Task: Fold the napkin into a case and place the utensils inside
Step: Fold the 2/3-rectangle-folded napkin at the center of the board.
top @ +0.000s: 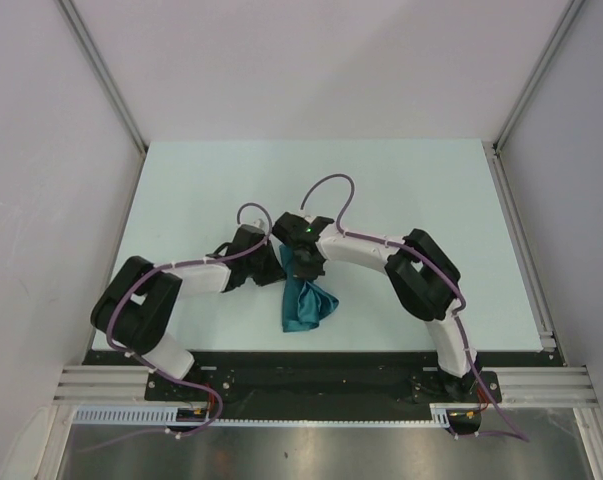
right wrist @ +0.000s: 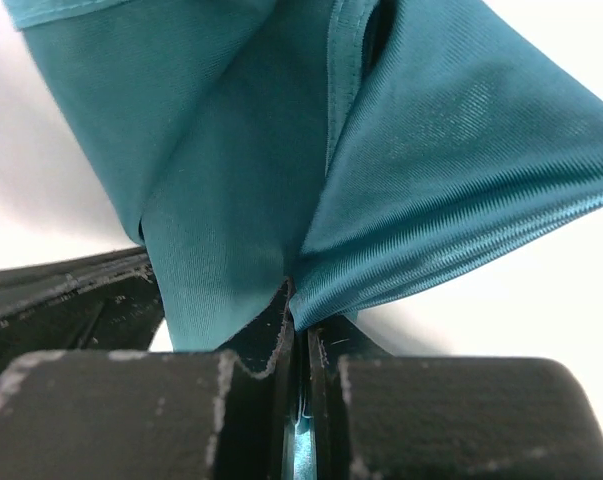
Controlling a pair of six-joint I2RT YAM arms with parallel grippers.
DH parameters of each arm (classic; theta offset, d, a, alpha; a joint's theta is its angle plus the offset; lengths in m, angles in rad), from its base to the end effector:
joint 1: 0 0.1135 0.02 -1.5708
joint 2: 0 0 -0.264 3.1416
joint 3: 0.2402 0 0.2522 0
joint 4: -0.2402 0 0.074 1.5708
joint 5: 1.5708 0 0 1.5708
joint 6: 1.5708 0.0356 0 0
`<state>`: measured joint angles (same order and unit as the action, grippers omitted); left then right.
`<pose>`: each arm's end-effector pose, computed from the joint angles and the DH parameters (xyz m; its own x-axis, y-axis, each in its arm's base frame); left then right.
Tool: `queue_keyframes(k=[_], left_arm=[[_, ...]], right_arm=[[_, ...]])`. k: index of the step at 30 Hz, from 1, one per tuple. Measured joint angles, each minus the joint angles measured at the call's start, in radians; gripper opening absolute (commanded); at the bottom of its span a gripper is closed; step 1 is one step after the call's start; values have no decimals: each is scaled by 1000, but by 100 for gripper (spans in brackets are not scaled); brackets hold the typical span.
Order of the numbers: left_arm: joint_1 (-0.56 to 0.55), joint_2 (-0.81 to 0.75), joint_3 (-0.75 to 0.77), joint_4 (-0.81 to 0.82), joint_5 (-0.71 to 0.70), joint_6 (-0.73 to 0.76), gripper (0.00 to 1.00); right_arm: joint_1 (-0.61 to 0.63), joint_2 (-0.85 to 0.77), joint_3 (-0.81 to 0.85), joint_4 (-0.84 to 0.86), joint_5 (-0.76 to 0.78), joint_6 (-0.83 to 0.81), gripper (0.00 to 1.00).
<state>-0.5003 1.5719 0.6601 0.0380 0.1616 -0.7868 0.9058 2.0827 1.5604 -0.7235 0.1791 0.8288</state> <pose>0.2498 -0.1431 0.1369 -0.8745 -0.3184 -0.3659 -0.0781 0.8370 -0.5417 0.2681 0.3316 0.1701 -0.9401 -0.0234 -0.3402 -0.0685 0.9903 0.1213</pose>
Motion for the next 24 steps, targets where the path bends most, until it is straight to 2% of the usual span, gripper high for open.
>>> queue_keyframes(k=[8, 15, 17, 20, 21, 22, 24], left_arm=[[-3, 16, -73, 179, 29, -91, 0], [-3, 11, -126, 271, 31, -137, 0], [-4, 5, -143, 291, 35, -144, 0], [-6, -3, -158, 301, 46, -153, 0], [-6, -4, -160, 302, 50, -154, 0], [-6, -5, -162, 304, 53, -155, 0], [-6, -9, -167, 304, 56, -155, 0]], right_arm=[[39, 80, 132, -148, 111, 109, 0], [53, 115, 201, -221, 158, 147, 11], [56, 114, 202, -225, 168, 147, 12], [61, 114, 202, -225, 175, 146, 18], [61, 114, 203, -226, 174, 146, 26], [61, 114, 204, -227, 174, 146, 29], [63, 114, 209, -229, 174, 145, 32]])
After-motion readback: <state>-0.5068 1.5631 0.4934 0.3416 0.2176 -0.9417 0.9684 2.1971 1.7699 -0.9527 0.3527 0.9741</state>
